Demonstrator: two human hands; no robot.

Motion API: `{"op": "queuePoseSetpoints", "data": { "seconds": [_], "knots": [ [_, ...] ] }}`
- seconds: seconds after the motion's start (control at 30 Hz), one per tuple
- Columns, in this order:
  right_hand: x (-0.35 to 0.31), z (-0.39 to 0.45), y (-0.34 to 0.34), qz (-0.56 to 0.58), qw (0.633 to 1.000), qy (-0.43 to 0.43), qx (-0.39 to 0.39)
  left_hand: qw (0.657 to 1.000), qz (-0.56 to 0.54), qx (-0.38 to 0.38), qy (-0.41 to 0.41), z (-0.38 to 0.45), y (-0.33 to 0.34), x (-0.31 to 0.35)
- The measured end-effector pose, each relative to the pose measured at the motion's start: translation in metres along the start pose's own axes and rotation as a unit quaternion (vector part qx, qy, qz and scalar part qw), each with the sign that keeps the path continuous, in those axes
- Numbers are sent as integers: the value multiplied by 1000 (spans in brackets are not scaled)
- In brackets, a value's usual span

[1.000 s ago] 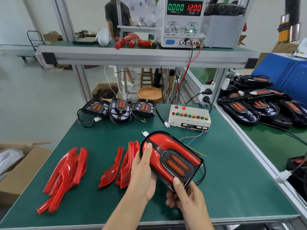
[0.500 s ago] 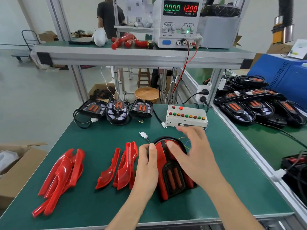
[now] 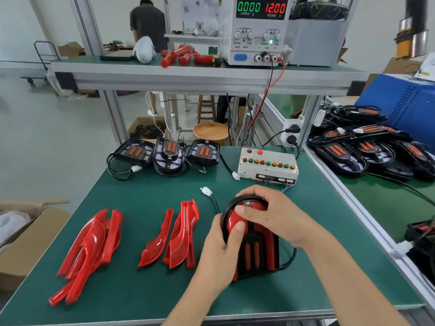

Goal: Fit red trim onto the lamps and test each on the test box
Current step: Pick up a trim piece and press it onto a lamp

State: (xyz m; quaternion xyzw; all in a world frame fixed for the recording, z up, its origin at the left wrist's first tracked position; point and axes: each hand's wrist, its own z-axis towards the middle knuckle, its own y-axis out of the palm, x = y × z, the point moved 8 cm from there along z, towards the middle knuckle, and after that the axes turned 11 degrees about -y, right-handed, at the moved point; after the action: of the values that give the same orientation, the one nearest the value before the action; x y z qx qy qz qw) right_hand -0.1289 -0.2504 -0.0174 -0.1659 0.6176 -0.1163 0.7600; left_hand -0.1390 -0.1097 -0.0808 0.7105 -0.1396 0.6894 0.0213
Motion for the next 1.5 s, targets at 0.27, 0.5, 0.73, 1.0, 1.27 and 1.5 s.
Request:
{"op": "queuePoseSetpoints", "data": {
  "seconds": [0.27,0.5,0.73,1.0,1.27,1.5],
  "knots": [
    [1,5,4,53,998,12,-4,1000,-12,-6,-3,3,-1,1],
    [5,6,1,25,999,-3,22,998,-58,-39,-9,3,-2,-1],
    [21,7,-18,109,987,64,103,992,32,-116,-43,-11,1,-27],
    [27,7,-23,137,978,97,121,975,-40,-198,-96,-17,7,-27],
    [31,9,-26,123,979,97,132,978,-46,-189,-75,-21,8,-19],
    [38,5,-27,134,976,124,116,974,-26,-216,-70,-21,11,-20]
  ]
}}
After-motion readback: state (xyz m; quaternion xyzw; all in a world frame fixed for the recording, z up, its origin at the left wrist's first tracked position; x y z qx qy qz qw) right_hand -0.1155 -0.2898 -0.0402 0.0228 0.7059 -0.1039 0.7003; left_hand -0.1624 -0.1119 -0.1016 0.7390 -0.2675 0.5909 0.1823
